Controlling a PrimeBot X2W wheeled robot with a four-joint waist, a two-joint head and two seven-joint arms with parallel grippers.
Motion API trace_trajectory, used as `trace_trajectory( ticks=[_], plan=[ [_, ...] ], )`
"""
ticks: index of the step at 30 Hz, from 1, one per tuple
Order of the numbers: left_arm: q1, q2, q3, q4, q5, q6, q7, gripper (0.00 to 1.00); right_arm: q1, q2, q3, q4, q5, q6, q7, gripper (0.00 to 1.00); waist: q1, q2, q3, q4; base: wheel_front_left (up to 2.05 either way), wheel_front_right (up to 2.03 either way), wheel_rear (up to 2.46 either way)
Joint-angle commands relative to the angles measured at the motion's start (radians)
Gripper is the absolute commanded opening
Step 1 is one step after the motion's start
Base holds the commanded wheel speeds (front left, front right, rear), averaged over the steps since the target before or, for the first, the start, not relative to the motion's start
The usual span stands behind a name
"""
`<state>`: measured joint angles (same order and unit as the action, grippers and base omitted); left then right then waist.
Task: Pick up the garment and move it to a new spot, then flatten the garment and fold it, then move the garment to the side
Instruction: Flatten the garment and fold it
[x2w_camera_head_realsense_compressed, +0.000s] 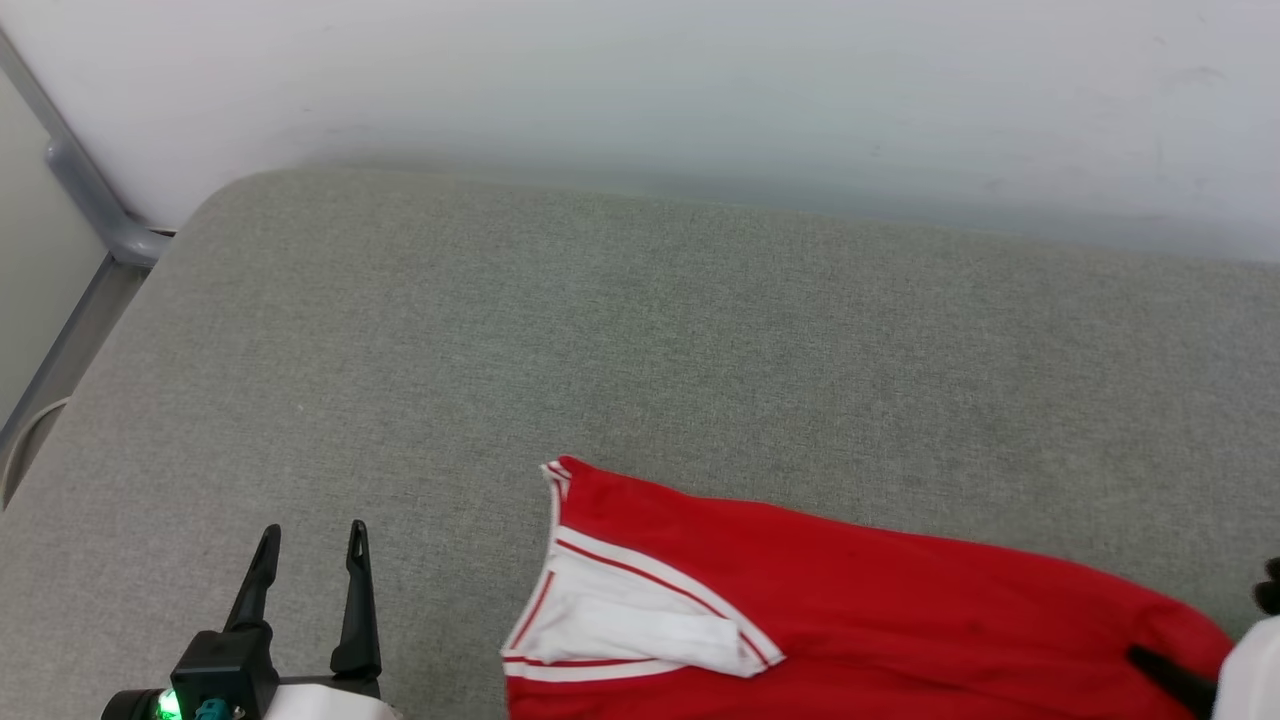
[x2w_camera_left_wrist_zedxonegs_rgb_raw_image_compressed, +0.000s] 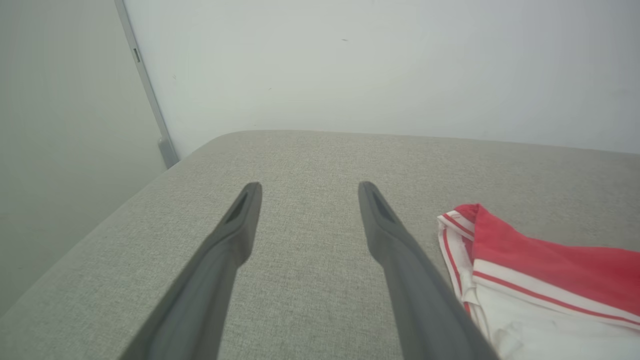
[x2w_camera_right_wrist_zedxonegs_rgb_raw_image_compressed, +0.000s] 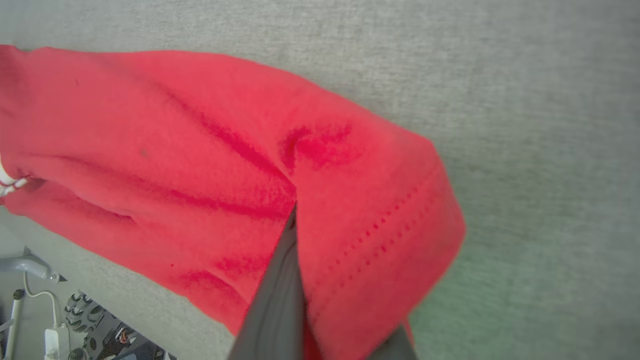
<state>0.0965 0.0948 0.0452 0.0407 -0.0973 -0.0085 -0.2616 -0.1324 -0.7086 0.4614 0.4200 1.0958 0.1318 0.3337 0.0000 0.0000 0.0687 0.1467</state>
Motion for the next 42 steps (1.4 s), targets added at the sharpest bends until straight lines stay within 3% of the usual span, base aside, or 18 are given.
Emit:
trace_trajectory(
  ticks=[1,6,11,17,23,33,42],
  plan=[
    [0.01,-0.003,0.009,-0.003,0.01,-0.006,-0.004,1.0,-0.002,-0.028,-0.013,0.017,0.01,-0.002,-0.01,0.0,0.0,0.0,-0.002,-0.001,0.0,0.0,0.0],
    [0.015,-0.014,0.013,-0.005,0.035,-0.022,-0.004,1.0,0.004,-0.091,-0.041,0.097,-0.004,-0.002,-0.02,0.0,0.0,0.0,-0.008,-0.003,0.0,0.0,0.0],
    [0.017,-0.022,0.011,-0.003,0.052,-0.031,-0.004,1.0,0.003,-0.108,-0.064,0.139,-0.003,-0.002,-0.033,0.0,0.0,0.0,-0.015,-0.004,0.0,0.0,0.0],
    [0.024,-0.026,0.015,-0.003,0.068,-0.033,-0.004,1.0,0.025,-0.095,-0.079,0.02,0.035,-0.002,-0.033,0.0,0.0,0.0,-0.029,-0.009,0.0,0.0,0.0],
    [0.025,-0.027,0.015,0.003,0.079,-0.031,-0.004,1.0,0.051,-0.079,-0.072,-0.168,0.003,-0.002,-0.029,0.0,0.0,0.0,-0.033,-0.005,0.0,0.0,0.0],
    [-0.005,-0.03,0.003,0.01,0.083,-0.03,-0.004,1.0,-0.044,0.049,0.03,-0.409,-0.19,-0.002,0.073,0.0,0.0,0.0,-0.012,0.02,0.0,0.0,0.0],
    [-0.046,-0.033,-0.017,0.023,0.083,-0.033,-0.004,1.0,-0.243,0.208,0.209,-0.379,-0.344,-0.002,0.147,0.0,0.0,0.0,0.022,0.051,0.0,0.0,0.0]
  ],
)
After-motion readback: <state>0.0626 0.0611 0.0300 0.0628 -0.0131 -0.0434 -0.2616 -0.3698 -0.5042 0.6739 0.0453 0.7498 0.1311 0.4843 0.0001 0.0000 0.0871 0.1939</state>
